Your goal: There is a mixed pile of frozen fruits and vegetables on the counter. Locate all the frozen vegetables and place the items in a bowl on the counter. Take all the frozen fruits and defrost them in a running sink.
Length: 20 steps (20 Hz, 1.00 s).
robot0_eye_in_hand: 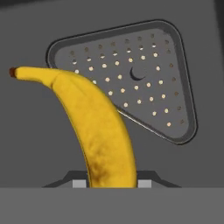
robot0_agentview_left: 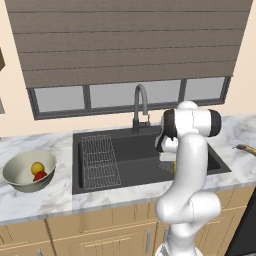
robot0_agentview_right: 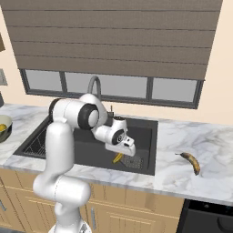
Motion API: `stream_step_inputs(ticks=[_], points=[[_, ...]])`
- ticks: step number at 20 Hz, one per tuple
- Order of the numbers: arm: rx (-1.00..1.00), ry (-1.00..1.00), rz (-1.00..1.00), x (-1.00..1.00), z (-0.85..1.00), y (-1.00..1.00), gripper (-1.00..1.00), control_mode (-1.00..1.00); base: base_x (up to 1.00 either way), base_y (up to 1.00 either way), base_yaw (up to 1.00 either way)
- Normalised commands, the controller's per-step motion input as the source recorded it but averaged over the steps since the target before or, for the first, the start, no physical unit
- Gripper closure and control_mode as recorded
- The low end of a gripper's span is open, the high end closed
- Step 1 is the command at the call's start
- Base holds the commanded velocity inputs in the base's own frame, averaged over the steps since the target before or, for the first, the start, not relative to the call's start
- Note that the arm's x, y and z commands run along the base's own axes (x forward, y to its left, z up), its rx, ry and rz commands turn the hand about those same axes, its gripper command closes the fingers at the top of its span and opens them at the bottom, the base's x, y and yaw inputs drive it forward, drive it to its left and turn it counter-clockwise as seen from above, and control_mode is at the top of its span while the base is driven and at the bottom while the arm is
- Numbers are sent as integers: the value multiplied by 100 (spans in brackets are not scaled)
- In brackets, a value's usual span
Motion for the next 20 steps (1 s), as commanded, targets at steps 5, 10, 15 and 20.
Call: stream_step_inputs(ticks=[5, 10, 15, 20], points=[[11, 9, -20, 45, -25, 32, 100, -100, 0, 0, 0], [15, 6, -18, 50, -29, 28, 100, -100, 0, 0, 0], [-2, 0, -15, 51, -54, 39, 100, -100, 0, 0, 0], [-17, -1, -11, 42, -38, 39, 100, -100, 0, 0, 0]])
